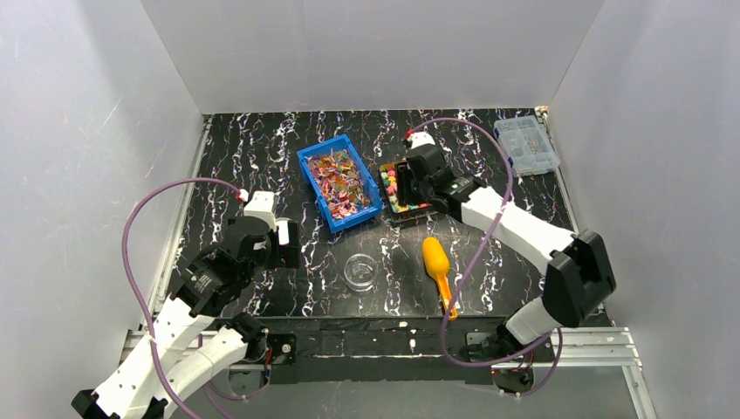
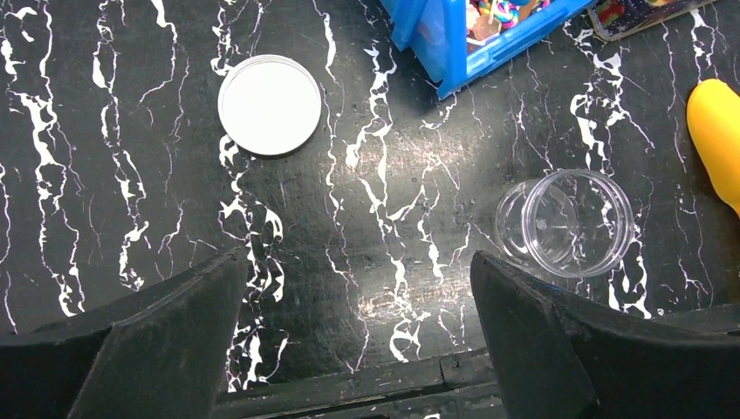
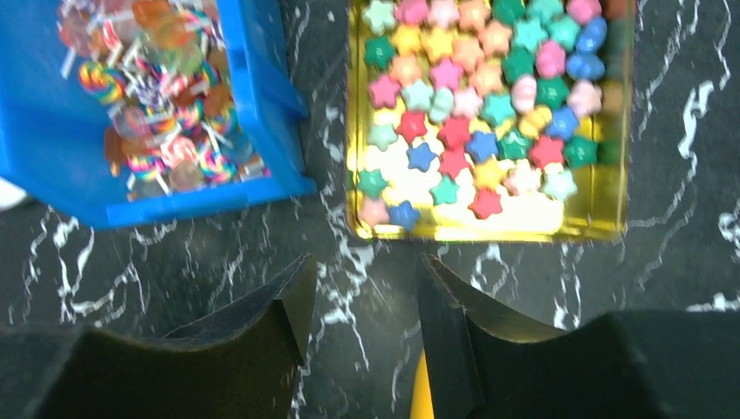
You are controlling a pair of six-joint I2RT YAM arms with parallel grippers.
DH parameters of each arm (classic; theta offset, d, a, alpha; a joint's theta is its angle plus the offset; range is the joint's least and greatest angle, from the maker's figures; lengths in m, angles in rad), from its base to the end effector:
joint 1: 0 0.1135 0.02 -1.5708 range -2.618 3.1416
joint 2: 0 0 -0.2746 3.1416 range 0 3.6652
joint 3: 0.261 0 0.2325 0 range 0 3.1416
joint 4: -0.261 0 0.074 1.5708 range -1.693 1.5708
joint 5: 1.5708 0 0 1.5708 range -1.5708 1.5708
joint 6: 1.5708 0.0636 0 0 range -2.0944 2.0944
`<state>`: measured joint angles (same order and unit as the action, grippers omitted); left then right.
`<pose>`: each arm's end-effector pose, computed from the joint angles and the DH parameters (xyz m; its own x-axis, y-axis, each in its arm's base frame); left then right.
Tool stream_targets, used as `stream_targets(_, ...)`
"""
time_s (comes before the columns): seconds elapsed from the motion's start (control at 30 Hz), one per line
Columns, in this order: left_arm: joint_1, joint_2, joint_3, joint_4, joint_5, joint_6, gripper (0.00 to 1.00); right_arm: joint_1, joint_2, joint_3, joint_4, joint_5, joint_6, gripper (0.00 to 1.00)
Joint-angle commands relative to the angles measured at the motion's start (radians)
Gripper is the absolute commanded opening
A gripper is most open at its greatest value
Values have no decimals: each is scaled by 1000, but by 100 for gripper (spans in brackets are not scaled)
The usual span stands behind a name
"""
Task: Pack the candies
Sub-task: Pick up the spatula from the center of the board.
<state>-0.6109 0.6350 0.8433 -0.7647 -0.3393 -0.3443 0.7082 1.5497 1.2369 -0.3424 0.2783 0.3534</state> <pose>0.1105 -0.0515 0.3108 -0.5116 -0.0303 -0.8587 0.1452 0.9820 -0.1212 0.2799 0.2167 0.2936 -0.5934 -0.0700 -0.8019 -0.2714 0.9553 0.1174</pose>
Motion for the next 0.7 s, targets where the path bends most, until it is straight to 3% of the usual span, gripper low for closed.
stream_targets(0.0, -1, -11, -4, -4, 8, 4, 99, 5, -134, -80, -115, -5, -11, 56)
stream_targets(0.4, -1, -39, -7, 1, 32, 8, 99, 12, -467, -275, -356, -36, 78, 64)
stream_targets(0.67, -1, -41, -7, 4, 50, 10, 99, 55, -577, -413, -450, -55, 186, 66)
